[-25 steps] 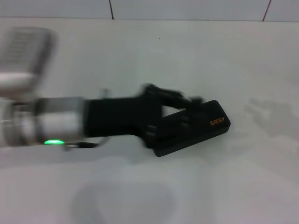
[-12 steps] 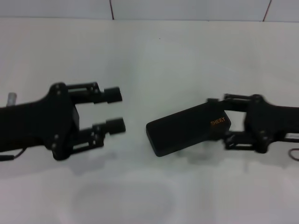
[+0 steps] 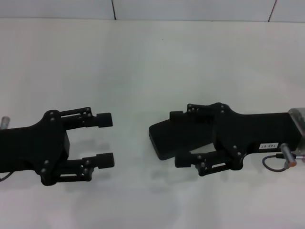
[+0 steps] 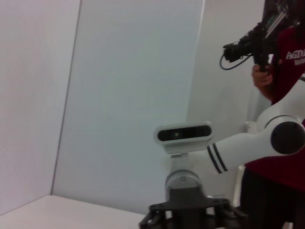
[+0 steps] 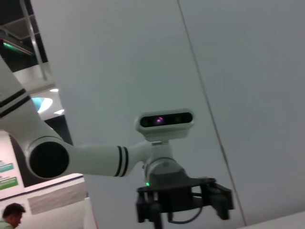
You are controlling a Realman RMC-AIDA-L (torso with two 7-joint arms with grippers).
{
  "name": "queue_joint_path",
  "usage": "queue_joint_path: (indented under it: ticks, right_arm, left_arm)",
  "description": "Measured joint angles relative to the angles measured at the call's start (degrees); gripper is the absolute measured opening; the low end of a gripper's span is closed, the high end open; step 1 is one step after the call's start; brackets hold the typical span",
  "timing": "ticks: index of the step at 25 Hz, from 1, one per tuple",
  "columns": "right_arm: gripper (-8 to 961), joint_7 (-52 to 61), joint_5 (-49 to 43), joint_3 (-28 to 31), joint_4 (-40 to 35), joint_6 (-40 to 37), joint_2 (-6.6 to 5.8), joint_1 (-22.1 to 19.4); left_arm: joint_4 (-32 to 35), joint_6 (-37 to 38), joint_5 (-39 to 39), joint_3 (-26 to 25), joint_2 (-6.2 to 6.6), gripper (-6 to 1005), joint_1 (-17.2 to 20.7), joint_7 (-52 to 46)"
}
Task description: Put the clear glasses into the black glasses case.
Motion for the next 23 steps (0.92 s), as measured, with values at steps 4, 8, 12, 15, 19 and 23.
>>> queue_joint_path:
  ticks: [4, 8, 12, 15, 19, 23]
  right_arm:
    - [865, 0.4, 0.9, -1.2, -0.1, 0.1, 0.0, 0.1]
    - [865, 0.5, 1.3, -1.3, -0.2, -0.3, 0.01, -0.2]
    - [865, 0.6, 1.3, -1.3, -0.2, -0.3, 0.0, -0.4]
    - [865, 0.6, 1.4, -1.4, -0.2, -0.3, 0.0, -0.8]
    - [865, 0.6, 1.4, -1.3, -0.2, -0.4, -0.04, -1.2]
    - [865, 0.6, 1.4, -1.3, -0.2, -0.4, -0.08, -1.3]
  left_arm:
    - [-0.5, 0.0, 2.1, -1.8, 0.05, 743, 0.1, 0.0]
    - [-1.2, 0.1, 2.5, -2.1, 0.05, 743, 0.3, 1.1]
    - [-1.3, 0.2, 2.5, -2.1, -0.15, 744, 0.7, 1.9]
    - [-1.4, 0.2, 2.5, -2.1, -0.18, 744, 0.8, 1.8]
    - [-1.3, 0.2, 2.5, -2.2, -0.25, 744, 0.7, 1.7]
    - [-1.3, 0.2, 2.5, -2.2, -0.39, 744, 0.6, 1.7]
